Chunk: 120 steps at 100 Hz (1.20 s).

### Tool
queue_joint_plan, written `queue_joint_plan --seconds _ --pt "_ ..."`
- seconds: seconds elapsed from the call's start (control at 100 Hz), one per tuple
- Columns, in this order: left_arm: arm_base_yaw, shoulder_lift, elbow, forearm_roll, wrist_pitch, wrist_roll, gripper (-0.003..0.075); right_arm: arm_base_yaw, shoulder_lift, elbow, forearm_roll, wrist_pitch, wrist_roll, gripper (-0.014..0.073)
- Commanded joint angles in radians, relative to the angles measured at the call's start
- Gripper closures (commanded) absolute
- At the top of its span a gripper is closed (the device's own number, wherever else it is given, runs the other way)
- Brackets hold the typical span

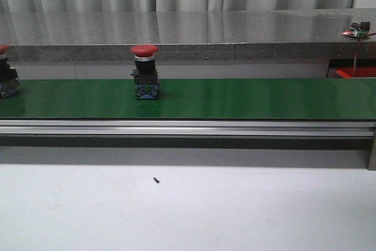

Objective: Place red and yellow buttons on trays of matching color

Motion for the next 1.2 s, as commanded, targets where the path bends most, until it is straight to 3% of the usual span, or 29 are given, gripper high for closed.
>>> queue_joint_plan --seconds 0.0,0.3,0.69,0.88,1.02,1.19 --pt "-0.002 -0.014 -0.025 -0.031 -0.043 -0.001 0.0740 0.039 0.067 -0.130 0.019 0.020 0.049 -0.0048" --pt "-0.002 -0.014 -0.025 -0.031 -0.043 -0.001 0.0740 0.158 0.386 -0.498 -0.012 0.177 0.196 -0.0044" --pt "-0.002 -0.014 -0.025 -0.031 -0.043 -0.001 0.0740 0.180 0.694 -0.823 -0.012 0.281 0.303 0.0160" --pt "-0.002 -0.014 -0.025 -0.031 -0.043 -0.001 0.0740 0.173 0.777 -0.884 -0.018 0.293 0.304 0.0157" --pt "-0.002 -0.014 -0.025 -0.031 -0.043 -0.001 0.0740 0.157 0.811 -0.888 -0.095 0.297 0.310 0.0151" --pt "-0.002 -0.014 -0.025 -0.031 -0.043 -0.001 0.0740 0.153 0.842 -0.888 -0.145 0.293 0.310 -0.0010"
